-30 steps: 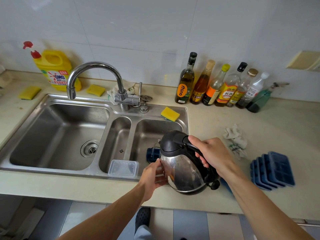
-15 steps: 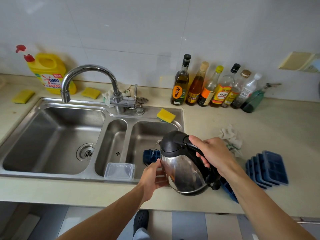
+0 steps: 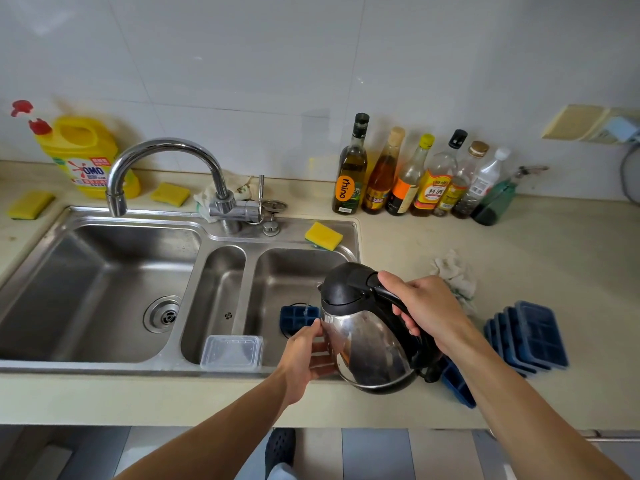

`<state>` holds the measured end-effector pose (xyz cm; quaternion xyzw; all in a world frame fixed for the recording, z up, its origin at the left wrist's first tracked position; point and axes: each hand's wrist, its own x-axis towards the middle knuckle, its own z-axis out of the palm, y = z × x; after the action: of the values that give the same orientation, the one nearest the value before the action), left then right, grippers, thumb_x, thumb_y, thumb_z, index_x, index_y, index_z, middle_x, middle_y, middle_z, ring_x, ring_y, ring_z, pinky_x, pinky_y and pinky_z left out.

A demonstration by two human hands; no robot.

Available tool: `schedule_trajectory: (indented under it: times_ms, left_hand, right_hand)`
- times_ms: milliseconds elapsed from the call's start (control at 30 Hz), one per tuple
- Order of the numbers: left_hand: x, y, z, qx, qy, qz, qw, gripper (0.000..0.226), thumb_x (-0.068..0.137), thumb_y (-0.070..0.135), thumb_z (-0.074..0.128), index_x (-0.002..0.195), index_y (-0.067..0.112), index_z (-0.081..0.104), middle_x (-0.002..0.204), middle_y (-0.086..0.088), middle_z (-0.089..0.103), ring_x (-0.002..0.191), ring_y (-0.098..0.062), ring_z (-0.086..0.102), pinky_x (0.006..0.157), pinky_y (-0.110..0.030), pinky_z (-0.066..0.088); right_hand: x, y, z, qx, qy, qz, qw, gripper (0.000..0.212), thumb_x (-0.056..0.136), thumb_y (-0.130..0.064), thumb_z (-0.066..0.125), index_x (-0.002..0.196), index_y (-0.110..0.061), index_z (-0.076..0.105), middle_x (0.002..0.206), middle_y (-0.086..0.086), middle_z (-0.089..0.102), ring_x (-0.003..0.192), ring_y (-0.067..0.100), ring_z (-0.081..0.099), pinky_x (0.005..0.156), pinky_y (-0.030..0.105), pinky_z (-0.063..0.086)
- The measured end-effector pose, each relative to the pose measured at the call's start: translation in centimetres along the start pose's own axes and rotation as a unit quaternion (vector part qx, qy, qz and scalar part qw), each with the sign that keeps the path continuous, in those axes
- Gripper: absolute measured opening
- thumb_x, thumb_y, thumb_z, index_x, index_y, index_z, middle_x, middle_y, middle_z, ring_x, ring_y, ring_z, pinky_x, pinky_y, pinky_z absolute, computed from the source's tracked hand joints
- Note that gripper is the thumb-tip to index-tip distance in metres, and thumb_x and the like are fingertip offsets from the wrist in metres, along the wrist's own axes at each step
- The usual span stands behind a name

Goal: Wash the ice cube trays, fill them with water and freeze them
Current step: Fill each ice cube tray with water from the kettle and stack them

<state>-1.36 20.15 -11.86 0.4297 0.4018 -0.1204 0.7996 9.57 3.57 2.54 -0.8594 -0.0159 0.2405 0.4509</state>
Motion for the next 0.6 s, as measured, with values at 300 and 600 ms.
schedule_trajectory:
  times_ms: [300, 600]
  left_hand:
    - [0.60, 0.24, 0.30, 0.004, 0.007, -0.010, 1.000, 0.040, 0.101, 0.044, 0.053, 0.123, 0.011, 0.064, 0.110, -0.017, 0.074, 0.103, -0.035, 0.071, 0.073, -0.042, 0.061]
    - [0.81, -0.19, 0.43, 0.004, 0.002, -0.013, 1.000, 0.043, 0.099, 0.045, 0.056, 0.124, 0.011, 0.064, 0.111, -0.017, 0.074, 0.103, -0.036, 0.072, 0.077, -0.045, 0.062]
  right_hand:
    - [0.16, 0.00, -0.46, 0.013, 0.003, 0.006, 1.000, 0.071, 0.088, -0.059, 0.067, 0.072, 0.010, 0.066, 0.055, 0.009, 0.058, 0.049, 0.023, 0.048, 0.052, 0.033, 0.044]
    - [-0.14, 0.32, -0.94, 0.005, 0.010, 0.012, 1.000, 0.069, 0.087, -0.064, 0.065, 0.063, 0.001, 0.066, 0.049, 0.004, 0.055, 0.044, 0.019, 0.048, 0.053, 0.033, 0.045]
